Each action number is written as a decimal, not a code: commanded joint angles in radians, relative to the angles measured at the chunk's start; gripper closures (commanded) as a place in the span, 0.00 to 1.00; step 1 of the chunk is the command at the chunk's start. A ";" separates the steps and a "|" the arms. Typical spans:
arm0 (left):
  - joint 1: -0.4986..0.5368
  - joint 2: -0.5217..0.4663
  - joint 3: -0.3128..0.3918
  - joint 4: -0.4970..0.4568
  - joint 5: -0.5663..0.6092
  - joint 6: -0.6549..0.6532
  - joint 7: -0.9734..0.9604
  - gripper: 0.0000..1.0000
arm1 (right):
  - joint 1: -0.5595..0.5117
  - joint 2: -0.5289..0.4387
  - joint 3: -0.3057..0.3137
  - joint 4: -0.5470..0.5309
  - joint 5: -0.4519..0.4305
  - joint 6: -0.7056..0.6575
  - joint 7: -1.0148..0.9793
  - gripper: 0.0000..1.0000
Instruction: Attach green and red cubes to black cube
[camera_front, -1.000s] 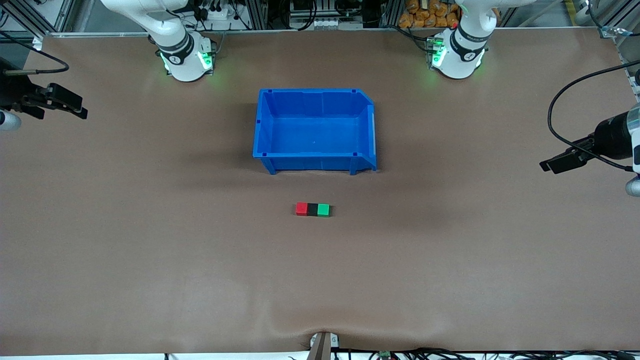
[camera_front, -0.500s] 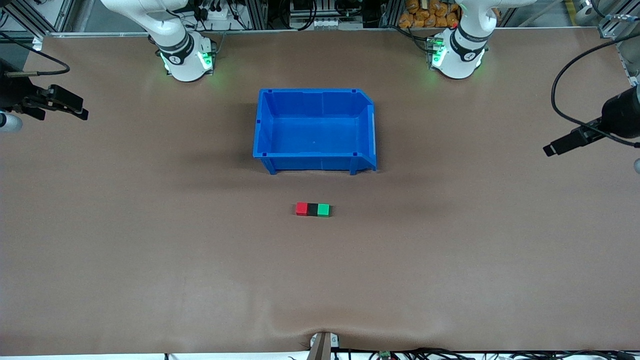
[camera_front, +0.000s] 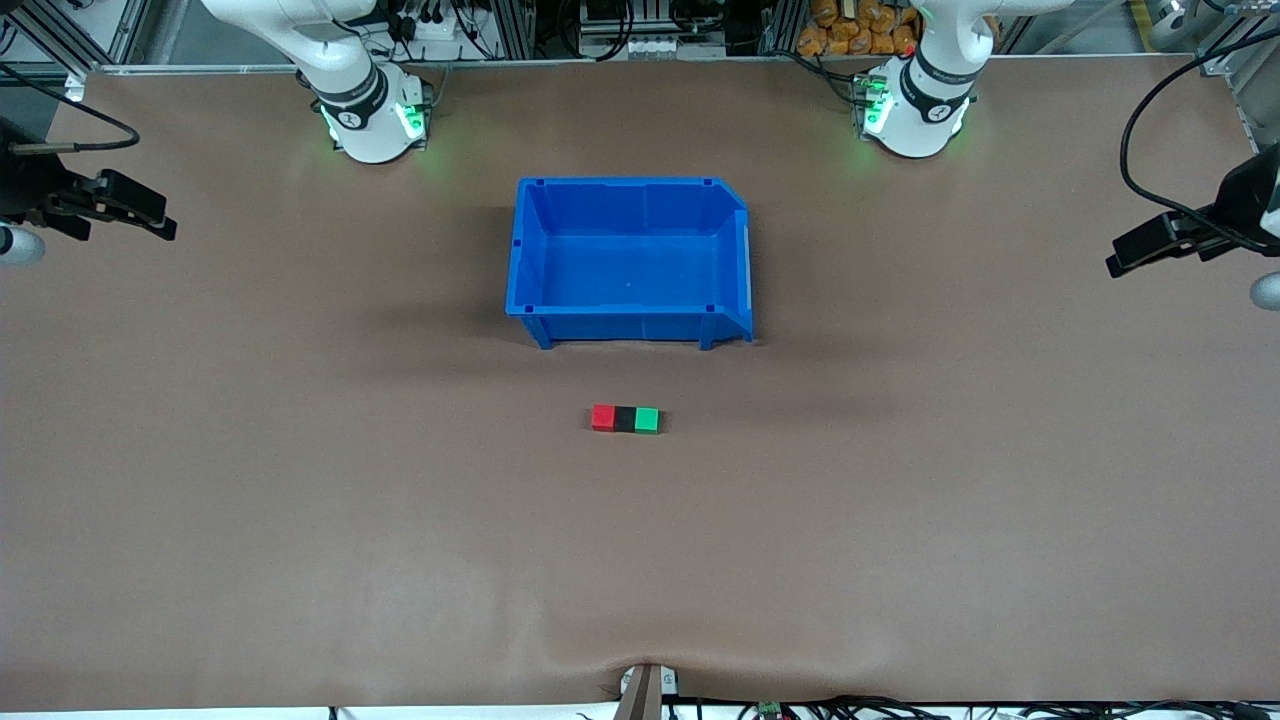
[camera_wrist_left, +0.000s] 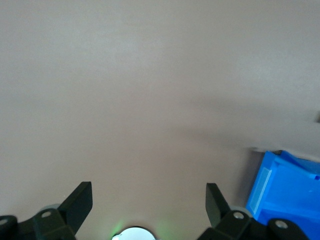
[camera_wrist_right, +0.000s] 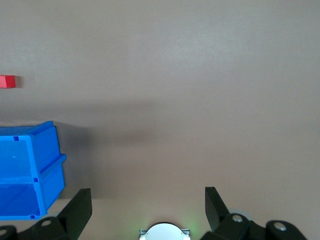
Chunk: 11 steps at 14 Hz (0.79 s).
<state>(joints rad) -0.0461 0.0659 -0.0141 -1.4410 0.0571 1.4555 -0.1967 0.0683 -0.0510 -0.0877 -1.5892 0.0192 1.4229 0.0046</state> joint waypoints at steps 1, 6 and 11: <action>-0.026 -0.035 -0.001 -0.027 0.029 0.006 0.014 0.00 | -0.008 0.008 0.006 0.020 0.004 -0.006 0.006 0.00; -0.015 -0.064 -0.004 -0.039 -0.008 -0.015 0.034 0.00 | -0.012 0.008 0.006 0.031 0.002 -0.007 0.006 0.00; -0.024 -0.069 -0.003 -0.065 -0.014 0.006 0.072 0.00 | -0.012 0.010 0.005 0.034 0.001 -0.009 0.002 0.00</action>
<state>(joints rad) -0.0713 0.0304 -0.0155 -1.4588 0.0554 1.4489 -0.1468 0.0681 -0.0507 -0.0882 -1.5790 0.0191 1.4234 0.0046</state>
